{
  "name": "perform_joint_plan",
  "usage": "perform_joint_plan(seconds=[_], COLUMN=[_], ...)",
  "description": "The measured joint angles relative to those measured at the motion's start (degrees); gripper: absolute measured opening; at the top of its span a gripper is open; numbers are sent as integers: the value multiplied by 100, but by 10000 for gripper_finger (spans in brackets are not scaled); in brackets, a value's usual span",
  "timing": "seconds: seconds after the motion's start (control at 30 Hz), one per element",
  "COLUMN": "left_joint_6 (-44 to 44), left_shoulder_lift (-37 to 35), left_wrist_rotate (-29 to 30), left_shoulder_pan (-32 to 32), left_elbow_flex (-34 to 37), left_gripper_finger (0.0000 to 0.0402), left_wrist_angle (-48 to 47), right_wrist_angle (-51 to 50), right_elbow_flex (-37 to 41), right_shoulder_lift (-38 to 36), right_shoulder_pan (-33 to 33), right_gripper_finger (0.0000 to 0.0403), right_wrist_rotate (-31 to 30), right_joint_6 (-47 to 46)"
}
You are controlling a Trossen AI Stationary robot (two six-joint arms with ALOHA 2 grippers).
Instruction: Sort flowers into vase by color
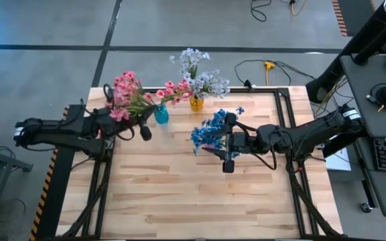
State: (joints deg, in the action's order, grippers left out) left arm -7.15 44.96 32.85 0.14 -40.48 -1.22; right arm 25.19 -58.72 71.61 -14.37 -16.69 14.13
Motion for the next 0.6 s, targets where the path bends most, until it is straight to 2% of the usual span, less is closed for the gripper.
perform_joint_plan(seconds=[0.2, 0.33, 0.43, 0.6], left_joint_6=[49, 51, 49, 205], left_shoulder_lift=[-157, -111, -80, -10], left_wrist_rotate=[-109, -491, -565, -1046], left_shoulder_pan=[617, 1029, 1329, 1725], left_elbow_flex=[523, 717, 804, 843], left_gripper_finger=[0, 0, 0, 0], left_wrist_angle=[491, 914, 1053, 1167], right_wrist_angle=[-8, -5, -7, -12], right_elbow_flex=[0, -1, 0, 0], right_shoulder_lift=[0, 0, 2, 2], right_shoulder_pan=[2, 2, 2, 2], right_gripper_finger=[203, 203, 203, 203], right_wrist_rotate=[0, -4, -42, -154], right_joint_6=[0, 38, 39, 93])
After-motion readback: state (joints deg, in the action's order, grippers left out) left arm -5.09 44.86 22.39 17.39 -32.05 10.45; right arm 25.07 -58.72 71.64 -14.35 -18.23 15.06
